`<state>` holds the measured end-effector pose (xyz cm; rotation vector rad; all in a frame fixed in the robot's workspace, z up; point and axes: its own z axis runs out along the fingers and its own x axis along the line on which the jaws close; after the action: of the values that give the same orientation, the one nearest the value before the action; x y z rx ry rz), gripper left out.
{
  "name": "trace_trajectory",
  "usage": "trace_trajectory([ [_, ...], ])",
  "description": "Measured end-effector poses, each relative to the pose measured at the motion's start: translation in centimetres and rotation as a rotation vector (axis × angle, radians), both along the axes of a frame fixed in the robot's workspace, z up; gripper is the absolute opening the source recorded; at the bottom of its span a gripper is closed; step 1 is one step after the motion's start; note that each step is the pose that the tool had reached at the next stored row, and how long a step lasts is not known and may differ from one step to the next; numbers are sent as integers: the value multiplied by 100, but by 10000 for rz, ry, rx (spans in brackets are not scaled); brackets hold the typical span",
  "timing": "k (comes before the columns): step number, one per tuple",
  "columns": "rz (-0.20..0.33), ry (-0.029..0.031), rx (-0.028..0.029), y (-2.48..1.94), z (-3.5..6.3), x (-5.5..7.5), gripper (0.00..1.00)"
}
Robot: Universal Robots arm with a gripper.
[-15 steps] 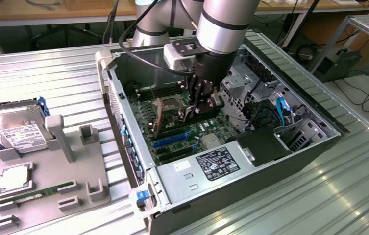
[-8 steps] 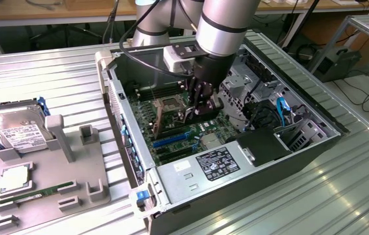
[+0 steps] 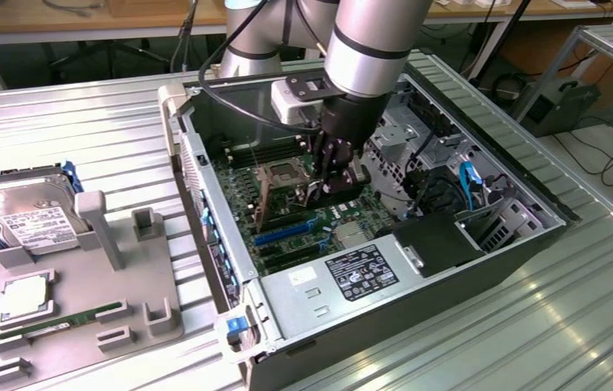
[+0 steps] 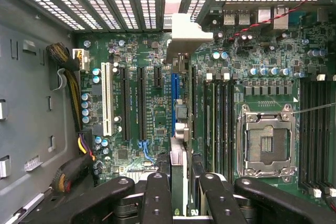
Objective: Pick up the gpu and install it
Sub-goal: 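Insert the gpu into the slot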
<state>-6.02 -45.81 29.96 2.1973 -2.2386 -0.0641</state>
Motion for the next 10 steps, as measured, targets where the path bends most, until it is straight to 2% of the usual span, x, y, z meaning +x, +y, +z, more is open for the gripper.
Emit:
trace_trajectory([
  [10,-2,-1,-13,14,-27,-70,26],
])
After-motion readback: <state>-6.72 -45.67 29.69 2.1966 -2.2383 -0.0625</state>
